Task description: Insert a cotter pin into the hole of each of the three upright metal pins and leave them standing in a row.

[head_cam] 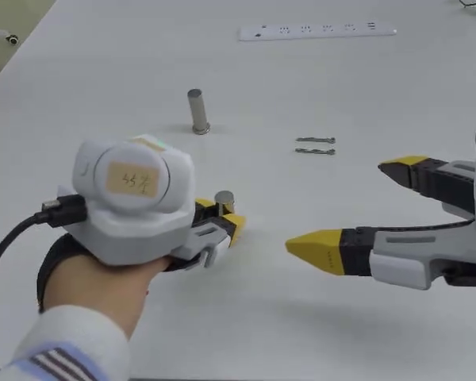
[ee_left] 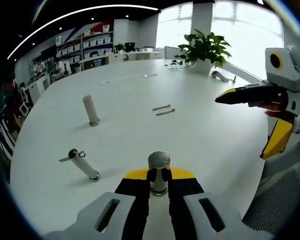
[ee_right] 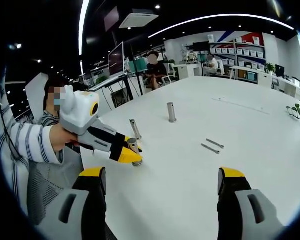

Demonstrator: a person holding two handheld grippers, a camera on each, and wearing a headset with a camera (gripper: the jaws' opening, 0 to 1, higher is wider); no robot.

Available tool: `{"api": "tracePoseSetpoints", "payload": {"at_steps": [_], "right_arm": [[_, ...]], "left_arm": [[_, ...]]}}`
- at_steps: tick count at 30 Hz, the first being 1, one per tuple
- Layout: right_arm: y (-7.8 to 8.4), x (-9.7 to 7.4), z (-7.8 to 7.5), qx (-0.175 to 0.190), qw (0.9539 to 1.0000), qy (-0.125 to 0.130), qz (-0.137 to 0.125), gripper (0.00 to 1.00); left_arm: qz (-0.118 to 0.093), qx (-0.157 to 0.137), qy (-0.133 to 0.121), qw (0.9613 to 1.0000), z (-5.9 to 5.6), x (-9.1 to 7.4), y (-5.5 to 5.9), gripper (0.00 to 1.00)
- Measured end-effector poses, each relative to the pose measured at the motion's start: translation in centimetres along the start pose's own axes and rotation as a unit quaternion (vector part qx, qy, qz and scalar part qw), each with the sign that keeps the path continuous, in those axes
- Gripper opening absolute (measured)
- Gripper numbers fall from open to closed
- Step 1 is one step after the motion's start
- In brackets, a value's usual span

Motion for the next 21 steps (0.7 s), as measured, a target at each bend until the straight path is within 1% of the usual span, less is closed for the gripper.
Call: {"api": "tracePoseSetpoints", "payload": {"at_steps": [3,8,12,16,20,21], "right_arm": [[0.04,0.03,0.01,-0.001,1.0,0.0,0.001,0.91],[0.07,0.1,0.04,-0.002,1.0,-0.001,0.002,0.91],[0.08,0.14,0.14,-0.004,1.0,-0.003,0.003,0.91],[-0.01,0.17,0.19,-0.002,1.0,-0.004,0.0,0.91],[-0.02,0.18,0.18,-0.002,1.0,-0.003,0.0,0.91],[0.04,0.2,0.16,-0.001,1.0,-0.003,0.001,0.91]], "left_arm": [[-0.001,0.001,-0.001,1.0,-0.02,-0.04,0.02,0.09],[0.003,-0.013,0.001,0.9999,0.01,-0.1,0.11,0.1],[0.005,-0.01,-0.001,0.9999,-0.09,-0.18,0.27,0.1],[0.002,-0.023,-0.003,0.9997,-0.23,-0.24,0.37,0.1],[-0.002,-0.027,-0.002,0.9996,-0.51,-0.22,0.41,0.11],[-0.004,-0.035,-0.001,0.9994,-0.51,-0.2,0.45,0.11]]}}
Point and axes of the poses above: the centre of the closed fingertips' face, and the gripper's own axes: x roughly forward along the fingers, z roughly to its left, y roughly out of its underside, the point moved 3 cm from there along -x, roughly backward along the fingers, and after that the axes turned 5 degrees about y, right-handed, at the moved point
